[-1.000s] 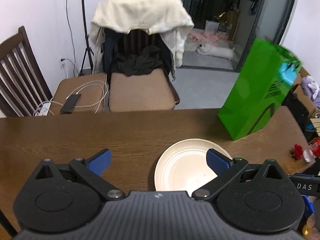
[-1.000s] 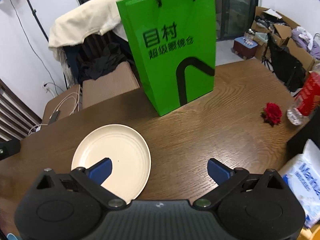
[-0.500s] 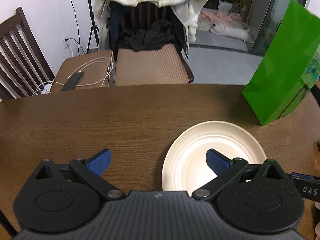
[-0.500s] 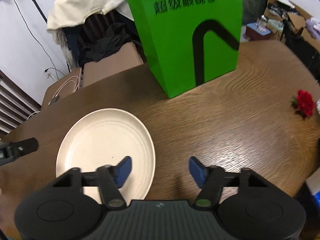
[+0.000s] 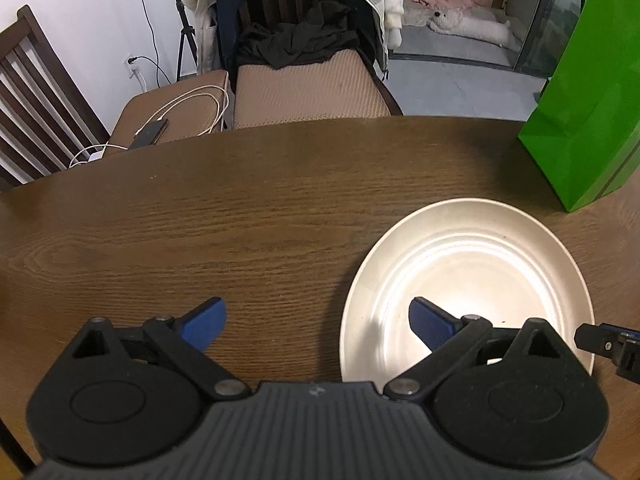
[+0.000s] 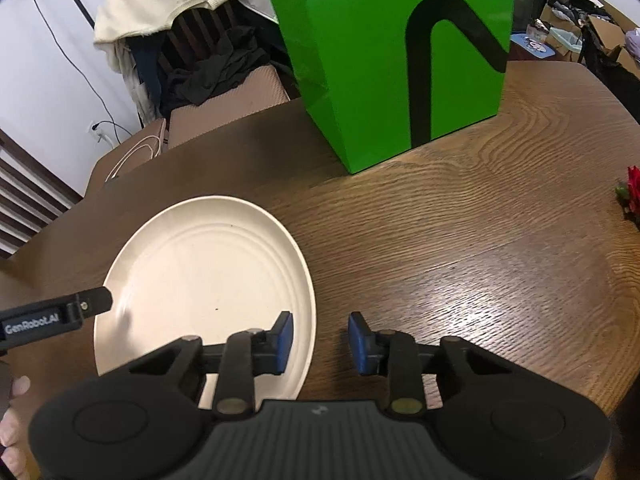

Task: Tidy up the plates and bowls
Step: 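Close the right gripper, then the left gripper, on the cream plate rim, then lift the cream plate with both grippers and carry it back toward the bowls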

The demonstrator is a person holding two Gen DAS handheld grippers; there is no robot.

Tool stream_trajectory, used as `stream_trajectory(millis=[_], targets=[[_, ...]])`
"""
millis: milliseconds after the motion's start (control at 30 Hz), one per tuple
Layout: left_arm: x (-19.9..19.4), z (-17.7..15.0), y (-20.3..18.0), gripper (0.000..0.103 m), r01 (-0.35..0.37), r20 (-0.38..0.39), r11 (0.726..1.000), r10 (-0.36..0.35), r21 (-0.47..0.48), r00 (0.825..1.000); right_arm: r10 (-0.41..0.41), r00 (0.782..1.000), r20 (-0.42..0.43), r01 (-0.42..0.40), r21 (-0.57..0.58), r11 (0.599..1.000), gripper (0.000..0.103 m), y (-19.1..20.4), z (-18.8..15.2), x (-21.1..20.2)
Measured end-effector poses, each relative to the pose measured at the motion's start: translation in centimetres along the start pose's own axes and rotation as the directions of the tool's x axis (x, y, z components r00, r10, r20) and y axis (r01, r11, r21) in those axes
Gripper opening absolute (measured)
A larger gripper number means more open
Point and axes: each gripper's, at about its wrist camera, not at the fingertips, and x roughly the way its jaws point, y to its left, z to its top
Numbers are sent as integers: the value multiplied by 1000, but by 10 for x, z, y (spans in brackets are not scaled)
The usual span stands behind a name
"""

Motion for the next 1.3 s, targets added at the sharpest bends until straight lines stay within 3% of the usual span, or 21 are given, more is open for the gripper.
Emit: stream_trajectory(millis=[167, 233, 467, 667, 1300], targets=[[9, -1, -2, 94, 4, -26, 1000, -4, 9, 1000, 12, 1000, -6, -12, 4, 1000, 20, 3, 0, 8], [12, -1, -3, 87, 8, -33, 1000, -7, 21, 999, 8, 1000, -12, -8, 3, 1000, 20, 4, -1, 11], [22, -1, 2, 58, 57, -58, 998, -57, 2, 997, -2, 1000, -25, 1, -15, 1000, 14, 7, -2, 17], [20, -1, -2, 21, 143, -63, 990, -142, 4, 988, -8, 1000, -19, 8, -18, 1000, 13, 11, -3, 18], [15, -3, -16, 19, 90, -30, 995, -88, 41, 996, -63, 998, -4, 63, -54, 997, 14, 27, -6, 19]])
